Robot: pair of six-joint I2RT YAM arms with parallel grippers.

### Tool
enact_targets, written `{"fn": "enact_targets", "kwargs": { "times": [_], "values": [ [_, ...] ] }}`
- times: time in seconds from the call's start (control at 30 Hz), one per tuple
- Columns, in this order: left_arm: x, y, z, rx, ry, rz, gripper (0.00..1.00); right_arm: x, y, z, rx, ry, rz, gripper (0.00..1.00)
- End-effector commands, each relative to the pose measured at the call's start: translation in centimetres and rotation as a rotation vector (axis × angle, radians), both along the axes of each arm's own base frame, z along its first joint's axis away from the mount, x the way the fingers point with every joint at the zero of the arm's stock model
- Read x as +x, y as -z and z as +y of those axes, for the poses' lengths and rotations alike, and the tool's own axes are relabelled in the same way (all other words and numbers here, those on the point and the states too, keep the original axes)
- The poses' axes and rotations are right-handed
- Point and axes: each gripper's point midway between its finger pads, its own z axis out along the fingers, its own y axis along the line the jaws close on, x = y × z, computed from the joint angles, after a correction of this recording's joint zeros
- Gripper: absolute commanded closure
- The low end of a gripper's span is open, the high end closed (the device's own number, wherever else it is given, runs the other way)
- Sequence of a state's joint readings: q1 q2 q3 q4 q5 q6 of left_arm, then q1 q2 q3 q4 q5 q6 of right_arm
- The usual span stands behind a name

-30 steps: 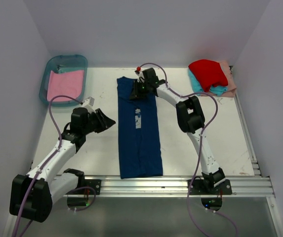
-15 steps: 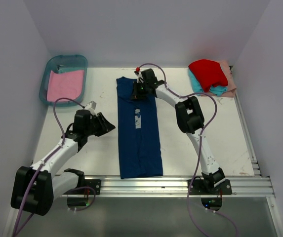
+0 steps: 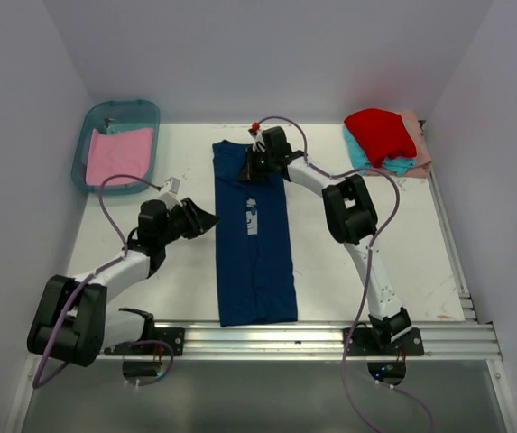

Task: Fold and stack the t-shirts

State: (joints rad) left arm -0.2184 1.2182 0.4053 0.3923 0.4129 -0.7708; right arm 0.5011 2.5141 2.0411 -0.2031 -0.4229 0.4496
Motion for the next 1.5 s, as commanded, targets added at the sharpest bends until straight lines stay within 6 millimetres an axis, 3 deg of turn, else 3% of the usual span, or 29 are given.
{"fn": "enact_targets", "kwargs": {
  "times": [0.0,0.07,0.1,0.13,0.17,0.2,0.23,0.27,0.33,0.47,0.8,1.1,1.33,1.47],
  "values": [
    [3.2,-3.8,-1.7,-0.111,0.029,-0.181,0.65,1.7,-9.7,1.0,0.235,-0.022,-0.160,1.00],
    [4.2,-4.3,-2.3,-0.144,0.048,-0.209,0.65,1.5,-9.5,0.2,0.287,-0.017,-0.141,1.00],
    [4.9,-5.0,-2.7,-0.177,0.058,-0.213,0.66,1.8,-11.5,0.3,0.358,-0.009,-0.171,1.00],
    [5.4,-4.1,-3.1,-0.190,0.068,-0.201,0.66,1.5,-10.8,-0.3,0.382,-0.013,-0.146,1.00],
    [5.9,-4.5,-3.5,-0.207,0.087,-0.207,0.66,1.5,-11.3,-0.5,0.409,-0.013,-0.147,1.00],
    [6.3,-3.2,-3.7,-0.219,0.086,-0.172,0.67,1.6,-12.2,-0.5,0.462,-0.014,-0.150,1.00],
    [6.6,-3.0,-3.8,-0.229,0.088,-0.168,0.67,1.3,-11.8,-0.8,0.484,-0.020,-0.130,1.00],
    [7.2,-3.4,-4.1,-0.246,0.096,-0.181,0.67,1.8,-12.6,-1.2,0.516,-0.019,-0.152,1.00],
    [7.9,-1.8,-4.1,-0.255,0.091,-0.143,0.67,1.6,-12.0,-1.6,0.555,-0.014,-0.103,1.00],
    [9.8,-0.8,-3.7,-0.299,0.074,-0.137,0.67,2.1,-11.2,-2.5,0.595,0.005,-0.069,1.00],
    [11.4,1.1,-2.1,-0.412,0.032,-0.085,0.69,2.7,-8.1,-4.2,0.492,0.078,-0.052,1.00],
    [12.2,0.9,-2.2,-0.430,0.037,-0.100,0.68,2.9,-6.6,-6.2,0.355,0.174,-0.092,1.00],
    [15.5,1.5,-1.9,-0.412,-0.043,-0.075,0.64,3.0,-5.6,-6.6,0.335,0.203,-0.088,1.00],
    [17.9,0.9,-2.9,-0.370,-0.047,-0.086,0.61,3.3,-5.3,-6.4,0.339,0.204,-0.083,1.00]
  ]
}}
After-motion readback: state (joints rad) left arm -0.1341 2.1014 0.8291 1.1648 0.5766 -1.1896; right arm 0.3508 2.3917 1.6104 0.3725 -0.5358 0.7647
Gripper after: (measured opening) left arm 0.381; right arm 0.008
